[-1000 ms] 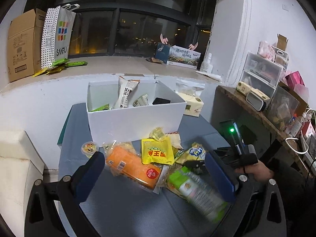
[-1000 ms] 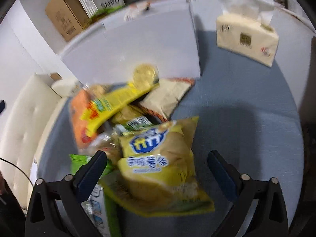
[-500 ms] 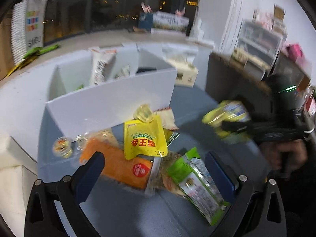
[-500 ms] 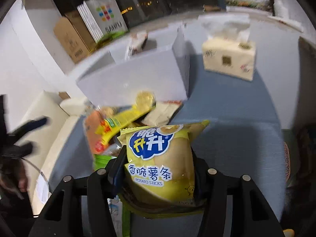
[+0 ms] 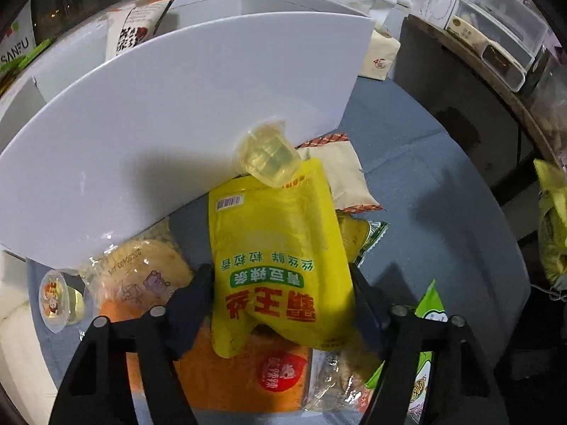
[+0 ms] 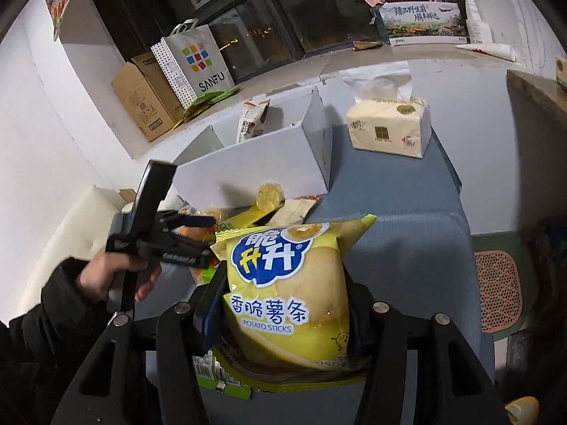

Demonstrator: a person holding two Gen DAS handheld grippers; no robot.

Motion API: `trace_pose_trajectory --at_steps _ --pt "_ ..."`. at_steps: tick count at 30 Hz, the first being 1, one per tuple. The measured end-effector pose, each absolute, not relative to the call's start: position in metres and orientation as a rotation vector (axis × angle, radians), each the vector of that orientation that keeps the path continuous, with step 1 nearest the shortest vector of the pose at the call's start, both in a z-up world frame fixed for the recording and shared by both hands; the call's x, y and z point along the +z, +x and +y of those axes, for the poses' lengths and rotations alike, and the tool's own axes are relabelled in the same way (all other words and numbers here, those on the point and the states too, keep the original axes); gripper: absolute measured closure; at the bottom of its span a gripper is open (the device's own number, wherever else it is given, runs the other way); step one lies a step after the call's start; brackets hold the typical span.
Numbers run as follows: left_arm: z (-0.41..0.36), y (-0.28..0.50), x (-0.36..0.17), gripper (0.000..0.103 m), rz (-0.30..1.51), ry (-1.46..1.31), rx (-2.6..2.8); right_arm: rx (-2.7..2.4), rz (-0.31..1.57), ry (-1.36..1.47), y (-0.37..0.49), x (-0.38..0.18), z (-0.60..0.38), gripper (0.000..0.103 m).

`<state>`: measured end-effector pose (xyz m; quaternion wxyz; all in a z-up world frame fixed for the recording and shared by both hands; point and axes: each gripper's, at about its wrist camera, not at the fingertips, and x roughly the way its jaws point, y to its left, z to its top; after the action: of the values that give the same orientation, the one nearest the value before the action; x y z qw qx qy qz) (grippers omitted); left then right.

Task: Organize snacks
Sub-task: 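Carry both yellow bags over the box and release them inside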

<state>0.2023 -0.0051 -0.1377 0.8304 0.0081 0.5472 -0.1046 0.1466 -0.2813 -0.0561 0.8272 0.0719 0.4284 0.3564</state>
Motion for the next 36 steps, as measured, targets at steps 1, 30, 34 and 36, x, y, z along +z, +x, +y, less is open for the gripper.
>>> trace_pose_trajectory --at_steps 1,30,34,36 --pt "-0.004 0.200 -0.136 0.047 1.158 0.026 -0.221 0.758 0.915 0.158 0.147 -0.058 -0.282 0.044" --pt "0.149 0.178 0.040 0.075 0.548 -0.520 -0.137 0.835 0.727 0.152 0.253 0.037 -0.160 0.043" --pt "0.154 0.211 0.028 0.075 0.609 -0.500 -0.094 0.786 0.771 0.151 0.306 0.033 -0.126 0.043" --pt "0.154 0.221 0.018 0.075 0.638 -0.481 -0.078 0.782 0.813 0.161 0.324 0.025 -0.116 0.043"
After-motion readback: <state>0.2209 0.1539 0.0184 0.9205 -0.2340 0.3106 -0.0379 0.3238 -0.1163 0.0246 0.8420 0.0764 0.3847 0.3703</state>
